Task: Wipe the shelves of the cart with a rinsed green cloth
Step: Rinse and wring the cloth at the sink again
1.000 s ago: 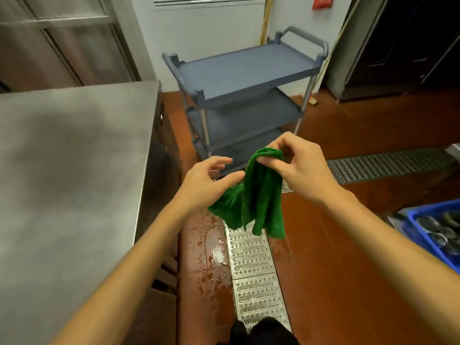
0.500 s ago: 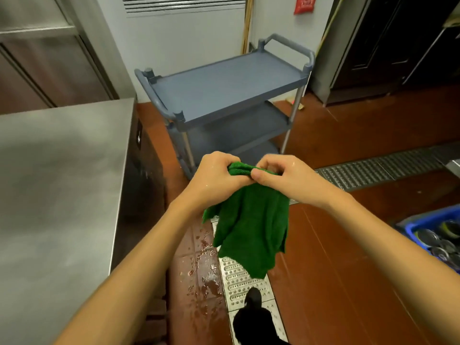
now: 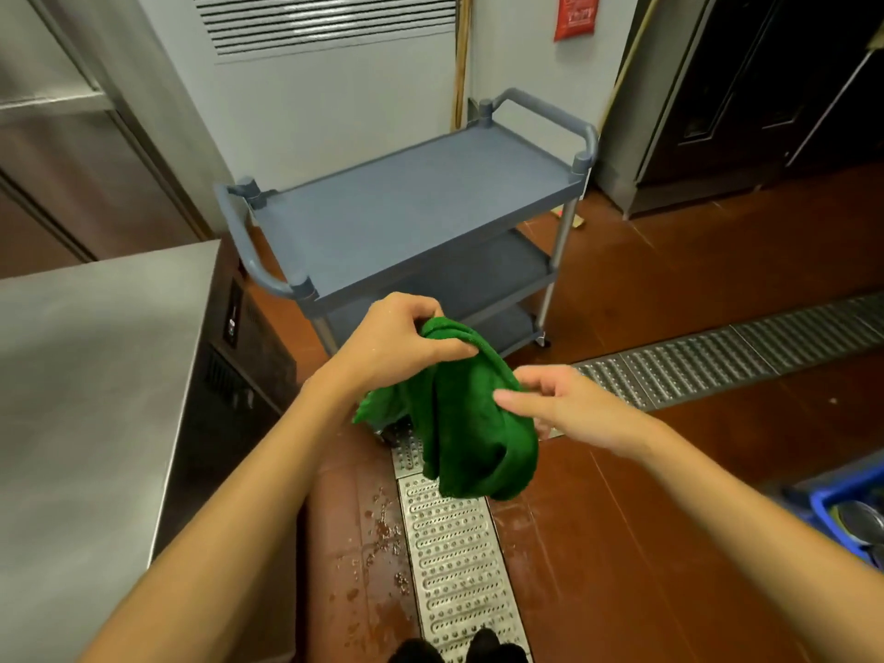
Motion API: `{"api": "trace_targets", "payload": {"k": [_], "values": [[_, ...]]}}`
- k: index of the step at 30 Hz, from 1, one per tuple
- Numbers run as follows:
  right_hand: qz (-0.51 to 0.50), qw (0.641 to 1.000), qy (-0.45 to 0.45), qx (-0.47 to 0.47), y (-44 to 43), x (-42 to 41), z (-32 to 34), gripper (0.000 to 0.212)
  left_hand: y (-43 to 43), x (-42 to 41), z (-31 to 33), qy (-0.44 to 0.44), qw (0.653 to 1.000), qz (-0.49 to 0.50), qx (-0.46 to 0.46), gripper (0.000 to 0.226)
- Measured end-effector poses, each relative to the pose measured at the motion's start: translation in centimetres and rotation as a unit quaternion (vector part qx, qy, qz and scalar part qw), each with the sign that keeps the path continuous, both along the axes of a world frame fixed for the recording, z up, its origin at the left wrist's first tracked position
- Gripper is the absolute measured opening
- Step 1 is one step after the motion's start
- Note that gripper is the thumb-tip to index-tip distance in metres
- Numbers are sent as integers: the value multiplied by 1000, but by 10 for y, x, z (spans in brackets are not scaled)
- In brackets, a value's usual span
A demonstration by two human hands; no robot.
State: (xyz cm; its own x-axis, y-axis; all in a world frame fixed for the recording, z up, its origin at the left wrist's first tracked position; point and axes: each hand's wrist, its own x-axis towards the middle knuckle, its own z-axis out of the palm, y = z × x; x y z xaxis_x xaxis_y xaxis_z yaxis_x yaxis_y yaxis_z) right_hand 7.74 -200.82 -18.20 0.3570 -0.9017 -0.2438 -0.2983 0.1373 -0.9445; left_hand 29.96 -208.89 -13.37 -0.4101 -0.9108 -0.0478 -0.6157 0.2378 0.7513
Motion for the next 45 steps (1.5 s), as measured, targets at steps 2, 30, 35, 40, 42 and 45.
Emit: {"api": "trace_targets", "payload": {"k": [2, 30, 35, 40, 42, 45], "values": [[-58, 997, -46, -13, -22, -4, 6, 30, -26, -5, -9, 27, 999, 37, -16, 33], [-246, 967, -44, -51, -324, -110, 54, 24, -273, -117, -121, 123, 988, -23, 90, 24], [-217, 976, -21, -26, -369, -129, 43, 27, -308, -120, -133, 123, 990, 14, 75, 11], [-224, 973, 30, -47, -414, -165, 28, 39, -337, -125, -141, 103, 985, 90, 105, 28], [-222, 972, 65, -45, -431, -187, 16, 58, -342, -130, -143, 92, 982, 120, 111, 29], [-103, 973, 198, -64, -453, -223, -7, 94, -346, -142, -151, 41, 987, 128, 92, 30]]}}
